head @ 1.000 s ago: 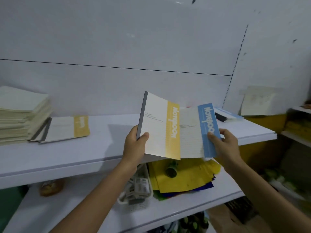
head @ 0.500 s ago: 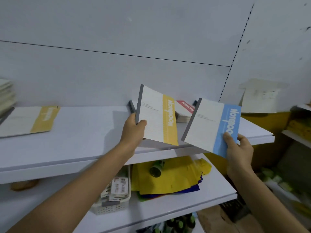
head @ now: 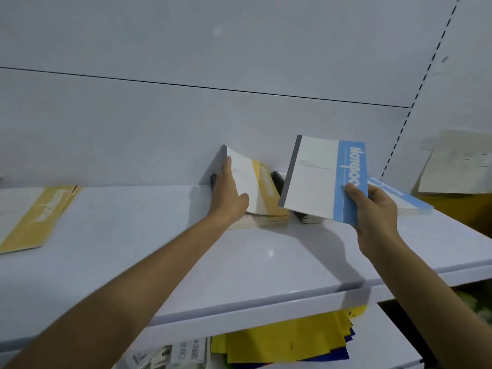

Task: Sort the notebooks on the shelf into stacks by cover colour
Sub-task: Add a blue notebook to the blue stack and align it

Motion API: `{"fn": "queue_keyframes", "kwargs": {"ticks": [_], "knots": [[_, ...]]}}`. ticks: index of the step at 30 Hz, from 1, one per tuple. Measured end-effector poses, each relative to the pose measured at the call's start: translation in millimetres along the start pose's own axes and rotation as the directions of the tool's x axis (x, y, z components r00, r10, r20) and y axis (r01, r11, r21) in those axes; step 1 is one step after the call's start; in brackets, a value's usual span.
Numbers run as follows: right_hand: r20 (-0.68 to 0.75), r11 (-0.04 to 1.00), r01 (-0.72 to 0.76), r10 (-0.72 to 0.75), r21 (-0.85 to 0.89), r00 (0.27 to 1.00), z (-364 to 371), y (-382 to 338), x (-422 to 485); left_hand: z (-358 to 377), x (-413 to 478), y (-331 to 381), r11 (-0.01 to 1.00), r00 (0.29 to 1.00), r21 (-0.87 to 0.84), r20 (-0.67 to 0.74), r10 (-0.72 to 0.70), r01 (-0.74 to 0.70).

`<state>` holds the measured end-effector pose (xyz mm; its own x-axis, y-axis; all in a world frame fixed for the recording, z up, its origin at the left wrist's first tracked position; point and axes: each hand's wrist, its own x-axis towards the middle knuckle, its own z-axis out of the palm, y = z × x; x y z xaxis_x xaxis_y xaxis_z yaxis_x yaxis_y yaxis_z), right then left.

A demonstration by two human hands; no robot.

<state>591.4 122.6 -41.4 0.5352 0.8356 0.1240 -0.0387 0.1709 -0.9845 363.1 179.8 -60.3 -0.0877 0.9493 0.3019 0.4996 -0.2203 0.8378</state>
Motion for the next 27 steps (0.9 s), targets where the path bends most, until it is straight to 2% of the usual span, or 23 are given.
{"fn": "queue_keyframes", "kwargs": {"ticks": [1,3,4,6,8,11,15,20,25,27], "knots": [[0.007,1.000,0.003,-0.003,0.003,1.000,5,1,5,1,-1,-2,0.988,0.999,0.148,0.009,0.052,-0.053],[0.028,1.000,0.002,-0.002,0.012,1.000,15,1,13,3,-4,-3,0.881,0.978,0.426,0.088,0.189,-0.208],[0.039,1.000,0.001,-0.002,0.015,0.999,21,1,16,3,-5,-4,0.838,0.952,0.455,0.186,0.243,-0.303],[0.055,1.000,-0.004,0.004,0.015,0.998,33,-1,21,-1,-8,-6,0.866,0.907,0.347,0.345,0.241,-0.362],[0.076,1.000,-0.006,0.004,0.015,0.997,42,-3,28,-7,-11,-10,0.843,0.893,0.379,0.385,0.232,-0.382],[0.129,1.000,0.004,-0.008,0.026,0.992,55,-5,36,-13,-14,-17,0.706,0.865,0.515,0.397,0.306,-0.486],[0.185,1.000,-0.005,0.001,0.017,0.983,69,-2,41,-14,-14,-19,0.713,0.863,0.505,0.402,0.305,-0.487],[0.205,1.000,-0.029,0.028,0.001,0.978,77,7,46,-13,-12,-25,0.679,0.845,0.508,0.383,0.374,-0.530],[0.202,0.999,-0.040,0.034,0.024,0.979,73,17,46,-11,-10,-27,0.584,0.788,0.533,0.355,0.502,-0.612],[0.211,0.998,-0.052,0.042,0.039,0.977,71,17,47,-11,-10,-27,0.563,0.777,0.541,0.365,0.512,-0.625]]}}
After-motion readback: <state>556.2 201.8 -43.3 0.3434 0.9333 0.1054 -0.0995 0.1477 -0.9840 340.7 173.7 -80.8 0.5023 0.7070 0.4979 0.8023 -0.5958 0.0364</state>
